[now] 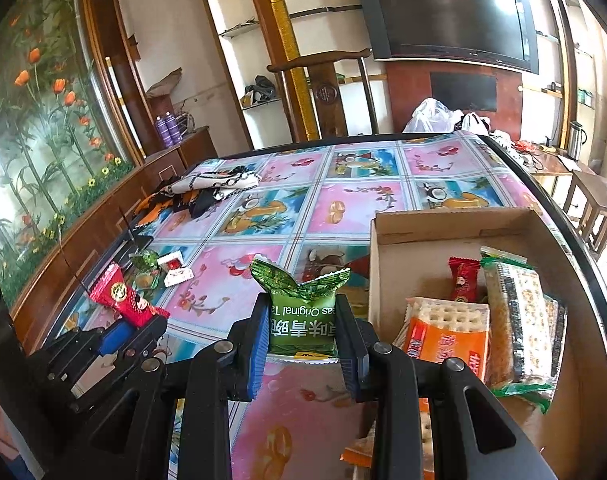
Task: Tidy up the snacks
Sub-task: 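Lift the red candy pack with the left gripper while the right carries the green bag toward the box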
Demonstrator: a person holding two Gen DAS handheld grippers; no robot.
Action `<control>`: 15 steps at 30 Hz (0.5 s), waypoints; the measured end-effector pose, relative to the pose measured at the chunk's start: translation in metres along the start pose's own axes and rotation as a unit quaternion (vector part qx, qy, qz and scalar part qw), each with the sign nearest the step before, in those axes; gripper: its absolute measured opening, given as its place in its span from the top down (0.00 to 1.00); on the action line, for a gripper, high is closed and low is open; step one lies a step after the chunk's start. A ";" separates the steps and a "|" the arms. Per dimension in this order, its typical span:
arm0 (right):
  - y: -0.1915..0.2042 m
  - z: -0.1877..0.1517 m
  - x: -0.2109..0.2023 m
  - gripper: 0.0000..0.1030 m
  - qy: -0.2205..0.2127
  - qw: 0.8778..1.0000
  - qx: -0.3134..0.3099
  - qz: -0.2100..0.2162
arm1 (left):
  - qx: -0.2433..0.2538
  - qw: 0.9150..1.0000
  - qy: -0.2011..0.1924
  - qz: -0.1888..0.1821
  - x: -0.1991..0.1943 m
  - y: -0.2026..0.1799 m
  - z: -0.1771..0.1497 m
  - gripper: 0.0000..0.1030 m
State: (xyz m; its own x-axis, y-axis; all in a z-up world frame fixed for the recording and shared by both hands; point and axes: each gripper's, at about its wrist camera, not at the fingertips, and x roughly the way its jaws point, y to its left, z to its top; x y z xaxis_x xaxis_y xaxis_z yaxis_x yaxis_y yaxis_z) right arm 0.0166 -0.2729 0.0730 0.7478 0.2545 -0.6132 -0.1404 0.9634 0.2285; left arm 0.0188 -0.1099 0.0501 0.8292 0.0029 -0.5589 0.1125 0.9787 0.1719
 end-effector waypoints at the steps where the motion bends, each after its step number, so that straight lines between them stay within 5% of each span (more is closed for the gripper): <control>1: -0.001 0.001 -0.001 0.68 -0.001 1.000 0.002 0.000 | 0.000 1.000 0.000 0.001 0.000 -0.001 -0.001 0.84; 15: -0.024 0.007 -0.011 0.68 -0.014 0.999 0.033 -0.006 | -0.001 1.000 0.003 -0.001 0.002 -0.001 0.000 0.84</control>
State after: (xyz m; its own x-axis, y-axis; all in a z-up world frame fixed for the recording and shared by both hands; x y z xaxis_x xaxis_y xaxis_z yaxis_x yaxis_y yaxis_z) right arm 0.0165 -0.2989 0.0794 0.7672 0.2400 -0.5948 -0.0892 0.9583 0.2716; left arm 0.0204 -0.1106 0.0486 0.8259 0.0021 -0.5638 0.1130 0.9791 0.1692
